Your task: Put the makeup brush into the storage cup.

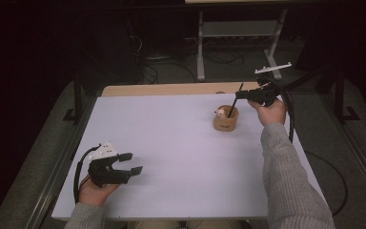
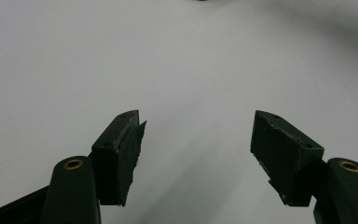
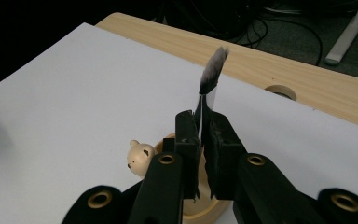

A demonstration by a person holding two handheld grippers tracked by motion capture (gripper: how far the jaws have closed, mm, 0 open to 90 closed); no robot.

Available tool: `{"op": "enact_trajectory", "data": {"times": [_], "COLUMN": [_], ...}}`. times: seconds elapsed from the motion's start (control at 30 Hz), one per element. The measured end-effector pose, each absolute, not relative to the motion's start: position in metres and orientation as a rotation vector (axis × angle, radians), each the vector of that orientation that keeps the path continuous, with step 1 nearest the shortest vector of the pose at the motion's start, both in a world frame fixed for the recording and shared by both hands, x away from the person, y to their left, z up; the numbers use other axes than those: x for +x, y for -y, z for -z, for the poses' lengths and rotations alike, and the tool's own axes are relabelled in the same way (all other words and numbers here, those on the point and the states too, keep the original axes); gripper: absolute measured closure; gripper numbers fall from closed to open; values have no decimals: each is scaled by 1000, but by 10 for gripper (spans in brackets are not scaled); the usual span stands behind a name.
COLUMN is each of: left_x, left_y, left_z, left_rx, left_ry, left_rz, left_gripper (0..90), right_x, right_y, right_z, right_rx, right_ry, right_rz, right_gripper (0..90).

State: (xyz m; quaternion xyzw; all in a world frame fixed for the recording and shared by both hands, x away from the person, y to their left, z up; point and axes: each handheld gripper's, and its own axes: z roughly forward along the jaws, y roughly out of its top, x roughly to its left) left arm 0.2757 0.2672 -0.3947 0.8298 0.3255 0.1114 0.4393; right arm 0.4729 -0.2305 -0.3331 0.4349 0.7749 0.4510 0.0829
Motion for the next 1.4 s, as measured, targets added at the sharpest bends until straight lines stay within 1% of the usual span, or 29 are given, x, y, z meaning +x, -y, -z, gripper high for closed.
{"op": "enact_trajectory", "data": {"times": [1.03,1.1,1.13,1.2,1.4], "left_x": [276,276,276,276,276], "left_y": [-267,-267,-268,-267,-267], "left_z": [395,395,395,395,395], "left_rx": [2060,2059,2059,2059,2060], "left_ry": [-810,-810,-812,-812,-812], "left_rz": [-278,-280,-279,-277,-275], "left_gripper": [327,327,327,327,327], "right_x": [474,475,475,475,470], "right_y": [225,224,224,225,227], "right_z": [357,360,360,362,363], "right_rx": [1338,1349,1356,1379,1404], "right_ry": [-2347,-2354,-2351,-2331,-2306], "right_rz": [-1333,-1328,-1312,-1311,-1291], "right_gripper": [828,816,792,711,600]}}
